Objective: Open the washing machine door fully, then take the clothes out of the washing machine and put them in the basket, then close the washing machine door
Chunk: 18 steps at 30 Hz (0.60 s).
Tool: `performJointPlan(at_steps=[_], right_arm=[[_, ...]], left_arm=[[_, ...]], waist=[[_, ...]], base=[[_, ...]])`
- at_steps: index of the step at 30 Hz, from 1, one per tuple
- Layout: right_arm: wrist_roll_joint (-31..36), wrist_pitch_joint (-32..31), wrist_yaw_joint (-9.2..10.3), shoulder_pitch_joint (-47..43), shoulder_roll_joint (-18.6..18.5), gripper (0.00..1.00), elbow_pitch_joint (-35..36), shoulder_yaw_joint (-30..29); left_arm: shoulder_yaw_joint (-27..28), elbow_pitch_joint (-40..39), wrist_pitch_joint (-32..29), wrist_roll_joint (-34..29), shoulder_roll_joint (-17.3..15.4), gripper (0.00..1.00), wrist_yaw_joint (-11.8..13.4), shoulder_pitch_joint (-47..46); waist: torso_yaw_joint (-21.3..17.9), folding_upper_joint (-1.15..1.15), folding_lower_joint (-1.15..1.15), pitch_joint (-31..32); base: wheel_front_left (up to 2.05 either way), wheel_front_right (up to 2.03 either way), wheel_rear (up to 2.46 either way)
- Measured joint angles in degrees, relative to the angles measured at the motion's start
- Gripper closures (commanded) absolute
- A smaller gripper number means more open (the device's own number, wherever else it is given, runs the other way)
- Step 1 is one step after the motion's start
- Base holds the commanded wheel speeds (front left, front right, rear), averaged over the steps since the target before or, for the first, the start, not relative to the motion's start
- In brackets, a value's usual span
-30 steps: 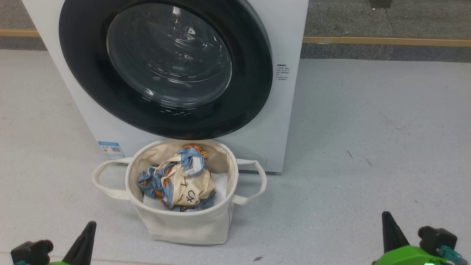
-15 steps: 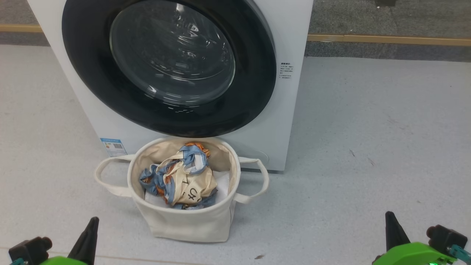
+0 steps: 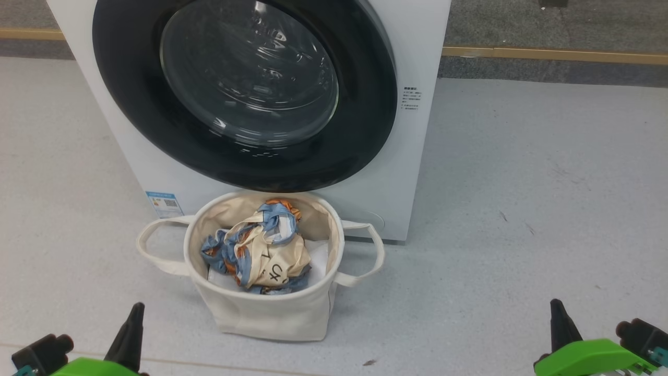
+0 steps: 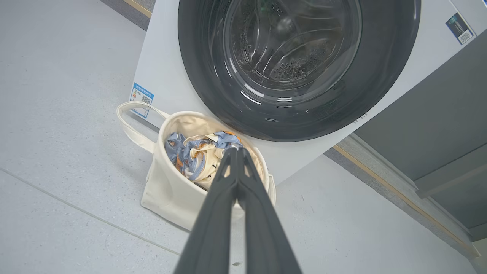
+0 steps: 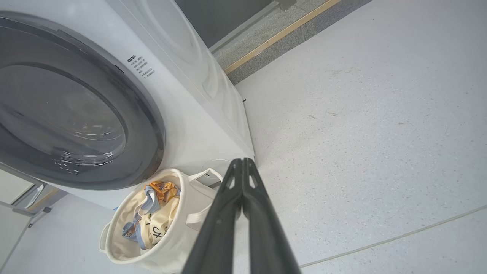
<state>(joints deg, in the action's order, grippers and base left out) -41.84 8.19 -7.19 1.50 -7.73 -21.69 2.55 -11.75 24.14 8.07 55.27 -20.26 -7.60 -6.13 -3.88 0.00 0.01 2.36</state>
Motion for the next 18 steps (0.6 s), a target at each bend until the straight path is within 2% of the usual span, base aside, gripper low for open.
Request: performJointPlan(at_steps=[18], right_arm=[[-9.6, -2.8, 0.0, 0.5, 0.9, 1.0, 1.0, -2.0]], left_arm=[[3.3, -1.6, -3.0, 7.1, 3.4, 1.0, 0.0, 0.1]], waist=[[0.8, 0.0, 0.0, -0.5]], base=[[0.0, 0.0, 0.0]])
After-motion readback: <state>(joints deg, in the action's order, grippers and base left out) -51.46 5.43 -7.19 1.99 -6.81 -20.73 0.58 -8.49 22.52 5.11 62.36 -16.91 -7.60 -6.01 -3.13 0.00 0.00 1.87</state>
